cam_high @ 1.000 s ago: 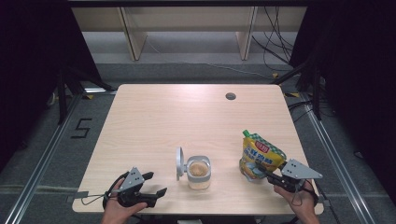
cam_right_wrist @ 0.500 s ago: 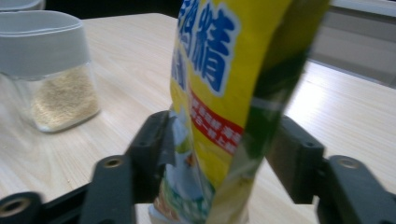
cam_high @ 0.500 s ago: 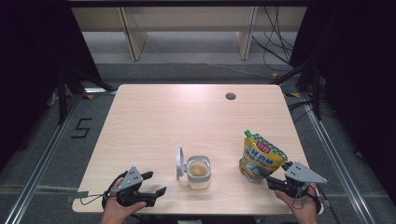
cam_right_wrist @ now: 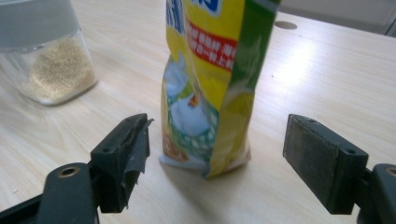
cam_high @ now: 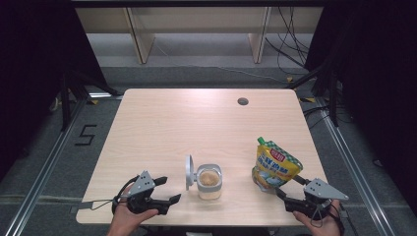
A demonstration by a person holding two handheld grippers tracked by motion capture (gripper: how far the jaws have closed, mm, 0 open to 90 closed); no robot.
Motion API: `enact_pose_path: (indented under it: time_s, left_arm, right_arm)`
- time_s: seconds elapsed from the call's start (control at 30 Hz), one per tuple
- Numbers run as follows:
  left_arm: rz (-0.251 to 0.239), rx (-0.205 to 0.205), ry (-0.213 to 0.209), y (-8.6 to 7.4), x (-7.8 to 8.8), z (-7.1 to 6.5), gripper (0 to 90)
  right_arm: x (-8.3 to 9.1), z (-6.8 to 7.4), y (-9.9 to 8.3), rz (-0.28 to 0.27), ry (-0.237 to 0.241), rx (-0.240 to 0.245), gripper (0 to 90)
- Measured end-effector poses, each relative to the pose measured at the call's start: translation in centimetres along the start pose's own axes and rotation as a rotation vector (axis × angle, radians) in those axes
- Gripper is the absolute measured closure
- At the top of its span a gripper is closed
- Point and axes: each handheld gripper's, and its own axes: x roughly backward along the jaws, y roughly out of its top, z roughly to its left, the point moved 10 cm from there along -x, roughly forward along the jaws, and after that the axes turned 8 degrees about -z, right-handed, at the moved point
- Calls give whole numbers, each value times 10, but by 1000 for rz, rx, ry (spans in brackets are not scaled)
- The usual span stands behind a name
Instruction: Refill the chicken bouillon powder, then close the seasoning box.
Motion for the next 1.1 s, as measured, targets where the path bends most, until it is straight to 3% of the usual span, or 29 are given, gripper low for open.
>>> enact_pose_path:
  time_s: [0.03, 0.2, 0.27, 0.4, 0.43, 0.47, 0.53, 0.57, 0.7, 0.73, 0.8, 0.87, 0.9, 1.03, 1.1]
  left_arm:
    - [2, -5, 2, 2, 1, 0, 211]
    - [-21, -19, 1, 17, 2, 1, 212]
    - [-29, -17, 2, 24, 2, 1, 212]
    - [-36, -33, 1, 38, 4, 0, 214]
    - [-38, -33, 1, 41, 4, 0, 215]
    - [-35, -37, 1, 44, 5, 0, 216]
    - [-27, -39, 3, 48, 6, 2, 234]
    - [-25, -41, 4, 50, 6, 3, 242]
    - [-17, -40, -24, 54, 4, 2, 374]
    - [-5, -61, -24, 53, 4, 3, 430]
    - [-12, -70, -17, 53, 4, 5, 583]
    - [-11, -96, -20, 54, 5, 4, 708]
    - [-13, -102, -17, 54, 4, 3, 755]
    - [-6, -156, -17, 59, 5, -1, 885]
    - [-5, -153, -24, 61, 4, -2, 892]
  right_arm:
    - [0, -2, 0, -3, -2, 26, 230]
    - [4, 1, -6, 34, -24, 8, 231]
    - [4, 2, -6, 25, 6, 10, 239]
    - [5, 2, -6, 17, 7, 24, 238]
    - [5, 2, -7, 22, 9, 20, 238]
    - [7, 5, -8, 31, -6, -24, 238]
    - [6, 2, -7, 13, -1, 15, 238]
    - [6, 2, -7, 13, -4, 12, 237]
    - [8, 3, -7, 19, 7, 2, 238]
    - [9, 5, -8, 26, 5, -28, 238]
    - [9, 6, -7, 17, 13, -27, 240]
    - [9, 4, -6, 12, 10, -10, 242]
    - [9, 0, -6, 8, 9, 35, 243]
    - [8, 2, -8, 18, 8, -13, 246]
    - [8, 1, -7, 14, 15, 12, 247]
